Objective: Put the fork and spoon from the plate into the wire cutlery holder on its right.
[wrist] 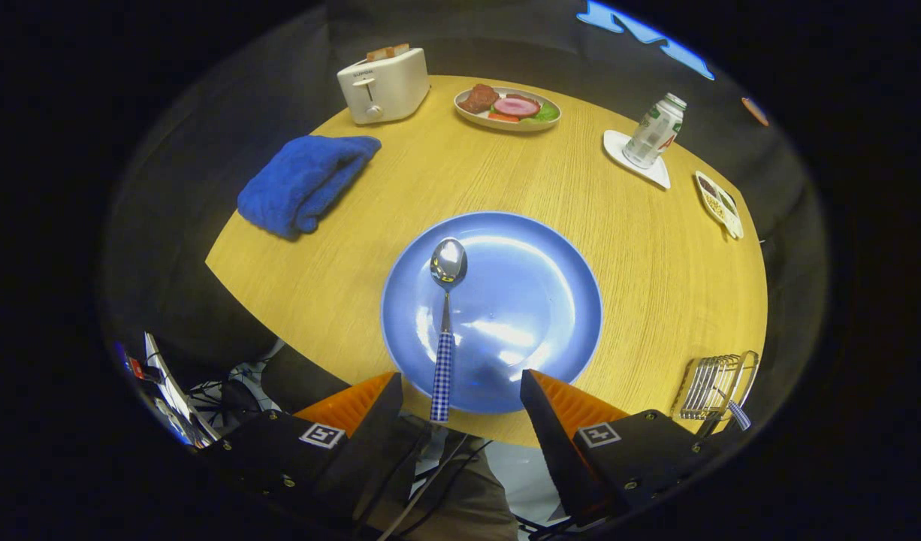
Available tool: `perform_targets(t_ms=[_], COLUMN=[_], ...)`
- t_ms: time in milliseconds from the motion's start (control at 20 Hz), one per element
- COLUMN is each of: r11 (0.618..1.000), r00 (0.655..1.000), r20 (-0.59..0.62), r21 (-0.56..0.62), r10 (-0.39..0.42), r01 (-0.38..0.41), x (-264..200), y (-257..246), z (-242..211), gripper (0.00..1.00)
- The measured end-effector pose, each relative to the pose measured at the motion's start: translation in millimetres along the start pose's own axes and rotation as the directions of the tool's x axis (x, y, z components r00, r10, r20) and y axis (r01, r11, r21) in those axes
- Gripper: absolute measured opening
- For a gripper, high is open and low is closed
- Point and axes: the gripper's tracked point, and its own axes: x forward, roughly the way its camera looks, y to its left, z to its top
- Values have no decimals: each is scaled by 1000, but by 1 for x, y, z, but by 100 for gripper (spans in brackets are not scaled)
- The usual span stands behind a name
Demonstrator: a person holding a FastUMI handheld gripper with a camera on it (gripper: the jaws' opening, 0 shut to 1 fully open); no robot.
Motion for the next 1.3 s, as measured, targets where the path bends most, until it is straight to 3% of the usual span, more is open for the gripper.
perform_targets(t_ms=[50,150,250,300,400,550,700,850,900,1300], r11=[1000,1000,1000,1000,1000,999,999,999,998,986], r00=[1000,999,997,996,994,992,989,987,987,974], r20=[-11,-39,-75,-87,-106,-125,-148,-158,-159,-223], r21=[2,-2,-11,-9,-21,-36,-41,-51,-64,-169], r10=[9,2,-1,5,1,15,7,10,6,-36], r01=[-9,-2,1,-5,-3,-20,-14,-18,-16,-2], x=[7,18,31,32,37,40,43,53,40,22], y=[1,-2,-2,0,-1,1,-2,-8,-6,-29], z=[0,-1,-7,-9,-9,-9,-10,-17,-11,-21], gripper=[97,86,84,79,58,58,20,20,5,5])
